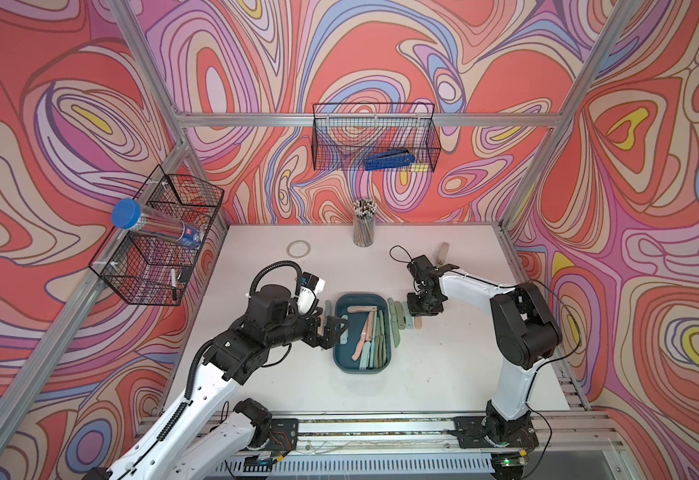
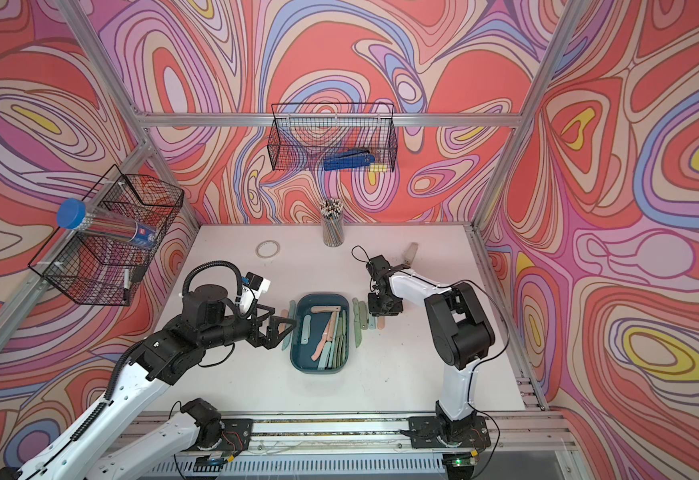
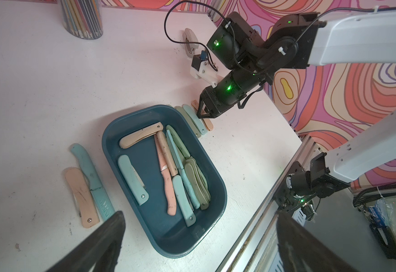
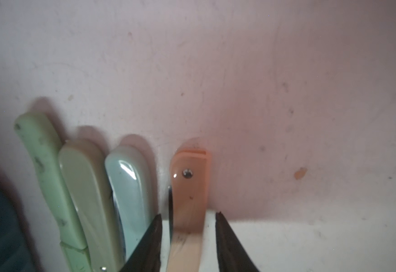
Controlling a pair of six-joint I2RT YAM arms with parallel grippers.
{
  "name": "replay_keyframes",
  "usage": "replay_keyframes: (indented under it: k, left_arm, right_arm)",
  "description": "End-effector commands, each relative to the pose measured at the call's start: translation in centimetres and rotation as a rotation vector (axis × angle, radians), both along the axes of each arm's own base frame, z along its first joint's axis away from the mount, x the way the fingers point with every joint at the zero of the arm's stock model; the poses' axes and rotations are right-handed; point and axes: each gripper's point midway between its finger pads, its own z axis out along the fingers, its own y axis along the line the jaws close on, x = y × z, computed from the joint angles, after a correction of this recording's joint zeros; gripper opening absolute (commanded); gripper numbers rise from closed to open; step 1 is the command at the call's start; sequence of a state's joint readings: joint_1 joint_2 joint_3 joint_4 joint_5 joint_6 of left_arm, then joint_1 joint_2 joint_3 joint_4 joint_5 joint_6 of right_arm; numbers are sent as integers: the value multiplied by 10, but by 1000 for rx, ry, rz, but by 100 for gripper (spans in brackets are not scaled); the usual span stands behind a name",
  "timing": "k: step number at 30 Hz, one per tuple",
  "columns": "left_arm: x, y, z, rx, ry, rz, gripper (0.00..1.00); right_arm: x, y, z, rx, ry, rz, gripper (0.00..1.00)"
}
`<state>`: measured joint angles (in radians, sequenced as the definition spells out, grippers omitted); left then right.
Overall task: Take the fruit knife out of the storage box
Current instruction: Place the fruit knife at the center of the board, then pick up the fruit knife from the storage box.
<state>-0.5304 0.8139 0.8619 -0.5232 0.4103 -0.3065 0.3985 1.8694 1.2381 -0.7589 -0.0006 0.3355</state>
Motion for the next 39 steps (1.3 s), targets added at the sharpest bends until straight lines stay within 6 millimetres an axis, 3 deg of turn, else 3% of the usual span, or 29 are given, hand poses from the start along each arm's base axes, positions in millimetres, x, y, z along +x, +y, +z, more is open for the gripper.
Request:
replay_keyframes:
  k: [1,3,8,9,12,18,22,24,29,33,39]
  left_arm:
    - [2,0,2,6,-22,-1,100]
    - [2,1,2,10,-22,5,100]
    - [6,7,2,26,-27,48,100]
    - [6,8,2,27,-27,52,100]
    - [8,11,3,28,-36,74,99]
    - [9,11,3,24,-27,84,100]
    - [7,6,1,8,-11,59,100]
    - [5,3,2,-1,-8,40,100]
    - [3,4,3,2,-19,29,100]
    - [3,9,5,16,-40,52,100]
    - [5,12,-1,41,-35,66,100]
  right_arm:
    - [6,-7,33,-5,-76,-28,43]
    - [7,-10,51,-4,-121,-35,52]
    - [11,-19,99,0,-263,-75,98]
    - [12,-19,107,15,-293,-77,98]
    - [11,-16,127,66,-358,-84,98]
    - [6,13,155,206,-414,-42,98]
    - [-6,42,166,179,-437,51,97]
    - [-14,65,167,198,-415,106,90]
    - [-35,108,153,223,-323,123,77]
    - [-54,135,129,192,-229,124,64]
    - [-59,146,87,145,-124,92,50]
